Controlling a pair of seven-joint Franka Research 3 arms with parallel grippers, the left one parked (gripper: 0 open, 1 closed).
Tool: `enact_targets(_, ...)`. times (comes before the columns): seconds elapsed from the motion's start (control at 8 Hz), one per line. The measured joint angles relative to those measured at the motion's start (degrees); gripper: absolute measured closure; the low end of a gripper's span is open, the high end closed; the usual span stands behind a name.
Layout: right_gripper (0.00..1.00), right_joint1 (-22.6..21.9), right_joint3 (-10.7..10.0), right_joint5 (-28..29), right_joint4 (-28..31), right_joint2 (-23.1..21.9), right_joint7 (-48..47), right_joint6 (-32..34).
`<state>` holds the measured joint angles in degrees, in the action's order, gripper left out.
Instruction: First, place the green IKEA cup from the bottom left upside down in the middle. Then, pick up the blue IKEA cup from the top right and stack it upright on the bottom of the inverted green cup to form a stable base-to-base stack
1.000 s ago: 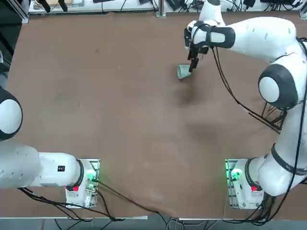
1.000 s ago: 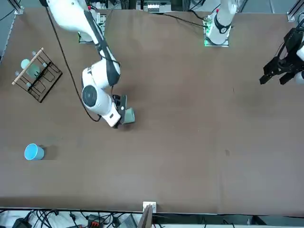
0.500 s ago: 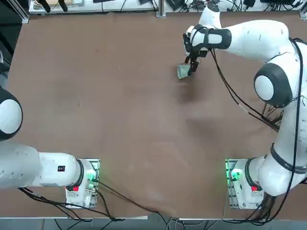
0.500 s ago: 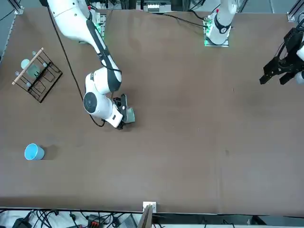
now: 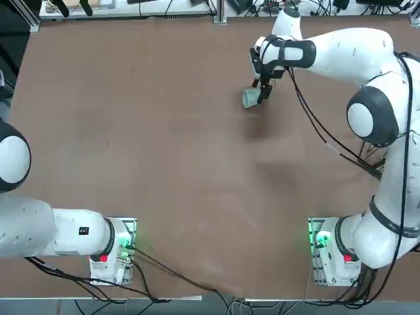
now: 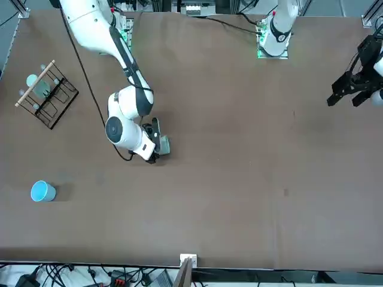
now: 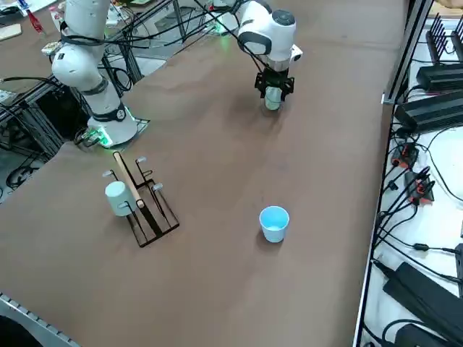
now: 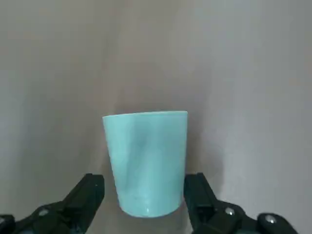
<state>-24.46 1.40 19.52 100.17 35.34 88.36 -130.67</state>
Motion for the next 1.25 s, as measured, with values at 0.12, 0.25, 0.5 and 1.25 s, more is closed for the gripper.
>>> enact_targets(0.12,0.00,0.2,0.0,0.0,0.0,0.3,0.6,0.0)
enact_targets(0.25,0.00,0.3,0.0,0.0,0.0,0.6,0.9,-0.3)
enact_targets(0.5,0.02,0.3,0.0,1.6,0.0,1.3,2.4,-1.0)
enact_targets(1.25,0.06,0.2,0.0,4.0,-0.1,2.5,4.4,-2.2)
